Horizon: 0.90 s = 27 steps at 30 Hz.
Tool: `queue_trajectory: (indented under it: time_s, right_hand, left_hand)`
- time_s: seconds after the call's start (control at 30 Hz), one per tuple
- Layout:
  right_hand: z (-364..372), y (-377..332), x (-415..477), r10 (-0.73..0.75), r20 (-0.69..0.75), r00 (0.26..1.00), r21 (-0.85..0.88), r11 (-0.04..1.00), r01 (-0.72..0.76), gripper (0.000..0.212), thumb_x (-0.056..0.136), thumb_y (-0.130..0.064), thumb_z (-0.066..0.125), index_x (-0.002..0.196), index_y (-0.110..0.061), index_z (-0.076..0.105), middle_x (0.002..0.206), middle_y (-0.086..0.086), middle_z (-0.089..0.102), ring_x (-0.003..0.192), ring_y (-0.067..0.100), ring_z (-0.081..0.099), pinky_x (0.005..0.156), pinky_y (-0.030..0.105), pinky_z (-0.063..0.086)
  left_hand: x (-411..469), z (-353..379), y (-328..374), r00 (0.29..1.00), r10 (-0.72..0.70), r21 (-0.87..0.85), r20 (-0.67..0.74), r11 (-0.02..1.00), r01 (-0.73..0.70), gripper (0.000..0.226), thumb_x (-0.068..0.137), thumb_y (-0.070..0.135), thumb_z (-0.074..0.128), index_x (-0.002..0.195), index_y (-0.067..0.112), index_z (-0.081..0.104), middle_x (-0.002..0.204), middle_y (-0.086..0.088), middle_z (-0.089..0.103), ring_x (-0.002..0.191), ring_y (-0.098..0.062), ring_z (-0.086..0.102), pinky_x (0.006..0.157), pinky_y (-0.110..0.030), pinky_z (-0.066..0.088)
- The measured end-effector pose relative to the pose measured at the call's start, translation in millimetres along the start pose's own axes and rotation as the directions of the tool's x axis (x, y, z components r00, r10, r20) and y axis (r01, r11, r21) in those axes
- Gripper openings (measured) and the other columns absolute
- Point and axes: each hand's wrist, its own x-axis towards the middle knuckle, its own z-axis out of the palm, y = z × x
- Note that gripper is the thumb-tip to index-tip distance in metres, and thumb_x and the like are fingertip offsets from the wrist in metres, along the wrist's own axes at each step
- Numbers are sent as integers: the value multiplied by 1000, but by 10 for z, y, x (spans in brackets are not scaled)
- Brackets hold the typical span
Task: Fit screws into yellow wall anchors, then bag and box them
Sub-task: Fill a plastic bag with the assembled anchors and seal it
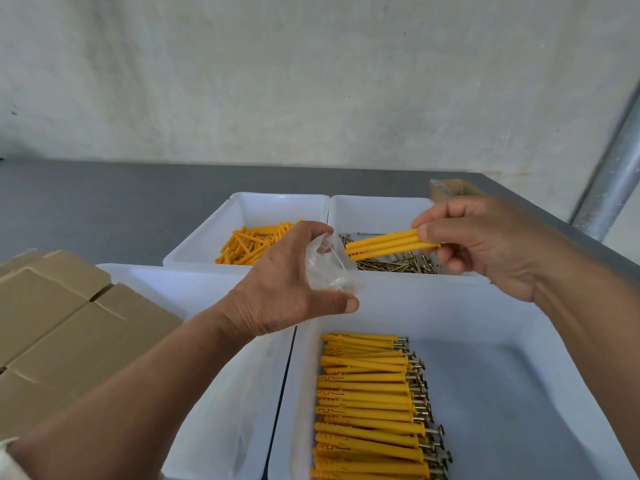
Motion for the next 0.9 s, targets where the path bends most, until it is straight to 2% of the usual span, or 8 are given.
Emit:
queue_trajectory:
  time_s: [0.13, 0.27, 0.5, 0.57, 0.63, 0.73, 0.8, 0.9]
  right_hand:
    - [110, -1, -34, -9, 89, 996, 40, 999, 5, 5, 87, -1, 65, 86, -5, 69, 57, 3, 62, 46, 10, 50, 40, 18, 40]
    - [296, 43, -68, -30, 150, 988, -62, 997, 40, 7, 84, -4, 68, 84, -10, 73, 59, 2, 64, 48, 10, 52, 43, 19, 43]
    - [607, 137, -114, -123, 229, 966, -275, 943, 185, 16, 85, -17, 68, 82, -32, 70, 53, -15, 62, 42, 2, 52, 43, 14, 39]
    - [664, 152, -117, -158, 231, 960, -352, 907, 233, 20, 87, -19, 65, 79, -38, 67, 54, -23, 60, 43, 1, 54, 44, 13, 37]
    - [702, 164, -124, -172, 230, 958, -398, 882, 254, 16, 88, -23, 65, 82, -38, 67, 59, -18, 60, 43, -1, 52, 49, 16, 37]
    - [721, 167, -136, -158, 248, 956, -404, 880, 250, 12, 92, -28, 62, 92, -27, 74, 59, -15, 58, 42, -4, 49, 52, 19, 36]
    - [720, 148, -147, -145, 258, 955, -404, 882, 243, 19, 94, -32, 58, 91, -22, 74, 51, -12, 55, 44, 0, 48, 52, 24, 40]
    - [702, 114, -150, -145, 258, 955, -390, 889, 240, 23, 97, -26, 51, 88, -36, 70, 58, -13, 62, 56, 1, 59, 61, 28, 49]
  left_hand:
    - [-8, 9, 34, 1000, 23, 7, 14, 1000, -23, 82, 52, 55, 80, 121, 38, 39, 115, 24, 51, 110, 9, 47, 85, -4, 38]
    - [-29, 45, 88, 998, 43, 26, 38, 999, -44, 86, 50, 58, 80, 123, 39, 38, 117, 24, 50, 112, 8, 47, 87, -5, 39]
    - [-42, 106, 144, 990, 105, 58, 94, 992, -111, 91, 54, 52, 82, 131, 25, 42, 119, 11, 53, 106, -8, 55, 88, -32, 51]
    - [-44, 112, 147, 988, 119, 45, 102, 991, -124, 87, 55, 49, 84, 129, 24, 44, 117, 11, 55, 106, -7, 56, 87, -32, 51]
    - [-46, 112, 139, 987, 120, 50, 107, 991, -126, 86, 57, 46, 87, 128, 27, 43, 116, 14, 54, 107, -4, 55, 87, -26, 50]
    - [-45, 110, 128, 987, 119, 48, 103, 991, -125, 87, 58, 42, 90, 129, 30, 40, 114, 17, 54, 105, -1, 55, 85, -18, 49]
    - [-43, 110, 133, 989, 115, 23, 94, 993, -118, 87, 57, 42, 89, 128, 29, 41, 112, 16, 55, 102, -1, 56, 84, -19, 50]
    - [-36, 103, 137, 992, 100, -12, 74, 995, -100, 83, 54, 42, 86, 125, 26, 45, 110, 12, 58, 102, -7, 59, 86, -31, 52]
